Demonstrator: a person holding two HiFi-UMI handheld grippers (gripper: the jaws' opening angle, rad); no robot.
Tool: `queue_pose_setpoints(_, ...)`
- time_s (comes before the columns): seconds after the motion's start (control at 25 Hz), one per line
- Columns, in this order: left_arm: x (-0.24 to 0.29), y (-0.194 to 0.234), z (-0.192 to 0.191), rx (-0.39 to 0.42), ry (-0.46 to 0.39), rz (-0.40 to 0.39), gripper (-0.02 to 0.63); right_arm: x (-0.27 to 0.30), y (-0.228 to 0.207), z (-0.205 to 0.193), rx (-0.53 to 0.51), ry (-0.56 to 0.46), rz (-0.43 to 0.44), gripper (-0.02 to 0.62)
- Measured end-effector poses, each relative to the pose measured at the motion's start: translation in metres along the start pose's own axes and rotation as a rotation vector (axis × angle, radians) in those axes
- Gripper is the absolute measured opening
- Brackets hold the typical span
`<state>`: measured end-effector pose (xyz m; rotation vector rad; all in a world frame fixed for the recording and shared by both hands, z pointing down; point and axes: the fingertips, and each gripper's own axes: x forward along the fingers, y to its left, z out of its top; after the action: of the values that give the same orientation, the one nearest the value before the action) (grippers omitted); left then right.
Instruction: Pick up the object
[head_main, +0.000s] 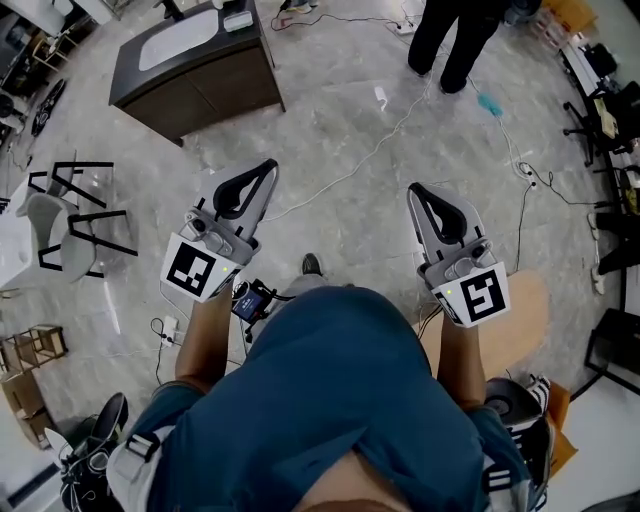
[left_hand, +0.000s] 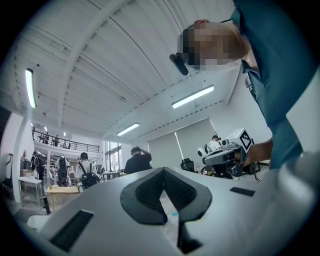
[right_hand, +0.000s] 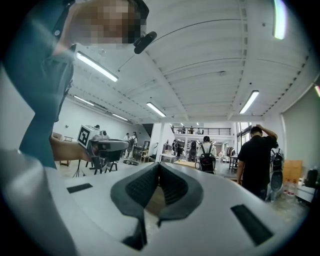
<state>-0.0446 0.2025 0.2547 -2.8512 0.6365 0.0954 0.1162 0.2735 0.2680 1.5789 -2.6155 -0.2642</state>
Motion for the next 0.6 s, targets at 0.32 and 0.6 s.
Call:
queue_pose_setpoints(0.32, 0.008, 0.054, -0.012, -0.018, -0.023, -0.045, 0.004, 0.053, -0.004, 0.006, -0.028, 0.001, -0.038, 0.014)
queue_pose_setpoints(0.6, 0.022, 0.089, -0.018, -0.026, -0.051, -0.039, 0.005, 0.087, -0.018, 0.003, -0.033, 0.014, -0.032, 0.015)
